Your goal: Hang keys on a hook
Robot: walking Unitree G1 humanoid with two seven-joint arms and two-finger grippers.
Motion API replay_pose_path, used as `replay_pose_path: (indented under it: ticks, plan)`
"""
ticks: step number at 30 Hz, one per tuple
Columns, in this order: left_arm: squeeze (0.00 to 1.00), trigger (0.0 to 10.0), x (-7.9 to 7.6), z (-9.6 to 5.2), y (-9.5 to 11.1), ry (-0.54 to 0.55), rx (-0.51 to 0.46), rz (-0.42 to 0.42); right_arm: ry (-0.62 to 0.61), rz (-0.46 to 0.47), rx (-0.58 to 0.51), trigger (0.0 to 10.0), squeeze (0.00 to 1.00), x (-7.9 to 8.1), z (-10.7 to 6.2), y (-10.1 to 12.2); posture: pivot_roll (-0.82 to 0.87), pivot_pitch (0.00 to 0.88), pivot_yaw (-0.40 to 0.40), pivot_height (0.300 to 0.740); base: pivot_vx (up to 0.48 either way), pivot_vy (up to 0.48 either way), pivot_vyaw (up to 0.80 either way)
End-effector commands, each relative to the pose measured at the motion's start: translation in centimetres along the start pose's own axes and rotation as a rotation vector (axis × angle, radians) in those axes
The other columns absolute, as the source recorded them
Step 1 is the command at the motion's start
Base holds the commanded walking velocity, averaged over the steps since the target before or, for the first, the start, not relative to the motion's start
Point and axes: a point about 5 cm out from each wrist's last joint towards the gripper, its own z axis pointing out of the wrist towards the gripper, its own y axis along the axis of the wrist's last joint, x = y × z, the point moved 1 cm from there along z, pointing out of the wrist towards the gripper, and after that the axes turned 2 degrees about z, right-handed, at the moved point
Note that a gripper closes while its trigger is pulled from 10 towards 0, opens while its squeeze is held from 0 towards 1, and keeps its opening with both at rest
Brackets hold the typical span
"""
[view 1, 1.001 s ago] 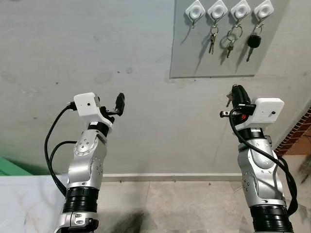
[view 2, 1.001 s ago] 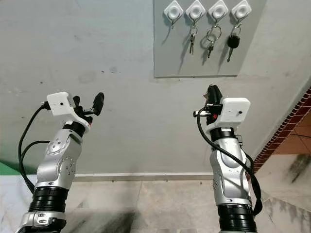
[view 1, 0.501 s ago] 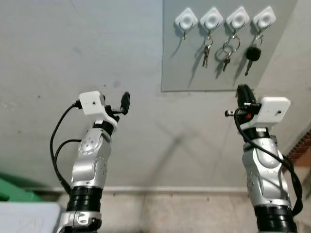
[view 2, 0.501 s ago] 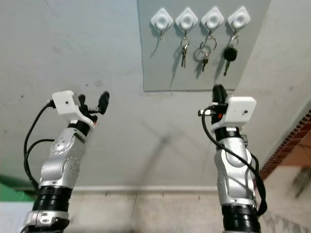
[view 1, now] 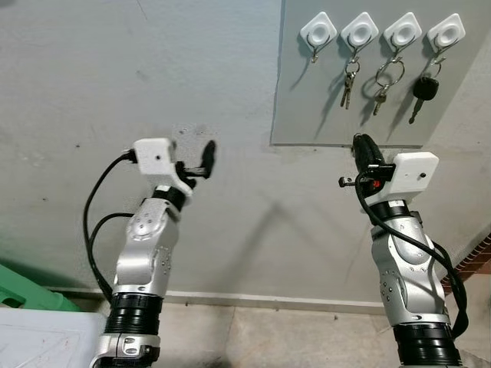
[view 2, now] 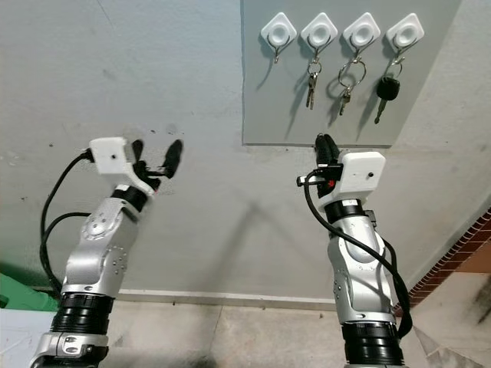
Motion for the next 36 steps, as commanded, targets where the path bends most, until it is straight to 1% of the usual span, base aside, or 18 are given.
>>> replay_pose_path:
  ticks: [1,5,7,11,14,15,16,23,24,26,33,36]
  plan:
    - [0.00,10.0,-0.7,0.4,0.9,-0.041,-0.021,0.030,0.039,0.009,-0.004,10.0,0.00,0.6,0.7,0.3,-0.01,0.008,0.034,0.740,0.000,0.000,0.00]
    - [0.00,10.0,-2.6,1.3,1.5,-0.135,-0.038,0.046,0.104,0.020,-0.005,10.0,0.00,1.4,1.7,0.3,-0.01,0.019,0.039,0.740,0.000,0.000,0.00]
    - [0.00,10.0,-2.9,1.5,1.7,-0.154,-0.041,0.042,0.122,0.016,-0.012,10.0,0.00,1.6,1.9,0.5,-0.01,0.021,0.040,0.740,0.000,0.000,0.00]
    - [0.00,10.0,-3.7,1.9,2.5,-0.190,-0.061,0.045,0.161,0.025,-0.041,10.0,0.00,2.1,3.0,1.3,-0.02,0.036,0.049,0.740,0.000,0.000,0.00]
    - [0.00,10.0,-3.9,2.0,2.7,-0.198,-0.066,0.042,0.171,0.035,-0.059,10.0,0.00,2.3,3.5,1.7,-0.02,0.040,0.049,0.740,0.000,0.000,0.00]
    - [0.00,10.0,-4.2,2.0,3.1,-0.213,-0.076,0.047,0.176,0.046,-0.080,10.0,0.00,2.4,4.1,2.2,-0.02,0.042,0.049,0.740,0.000,0.000,0.00]
    - [0.00,10.0,-4.3,2.0,3.2,-0.217,-0.078,0.047,0.176,0.050,-0.086,10.0,0.00,2.4,4.3,2.3,-0.02,0.045,0.047,0.740,0.000,0.000,0.00]
    - [0.00,10.0,-4.6,2.5,4.5,-0.254,-0.115,0.078,0.201,0.045,-0.125,10.0,0.00,2.6,5.8,3.4,0.00,0.055,0.036,0.740,0.000,0.000,0.00]
    - [0.00,10.0,-4.6,2.5,4.5,-0.254,-0.115,0.078,0.201,0.045,-0.125,10.0,0.00,2.6,5.8,3.4,0.00,0.055,0.036,0.740,0.000,0.000,0.00]
    - [0.00,10.0,-4.8,2.6,5.1,-0.266,-0.128,0.083,0.213,0.042,-0.145,10.0,0.00,2.7,6.4,3.9,0.00,0.056,0.034,0.740,0.000,0.000,0.00]
    - [0.00,10.0,-5.1,2.6,5.8,-0.282,-0.146,0.088,0.236,0.055,-0.187,10.0,0.00,2.9,7.2,5.0,0.00,0.058,0.033,0.740,0.000,0.000,0.00]
    - [0.00,10.0,-5.1,2.7,6.0,-0.285,-0.151,0.089,0.270,0.101,-0.212,10.0,0.00,3.2,7.7,5.7,0.00,0.059,0.032,0.740,0.000,0.000,0.00]
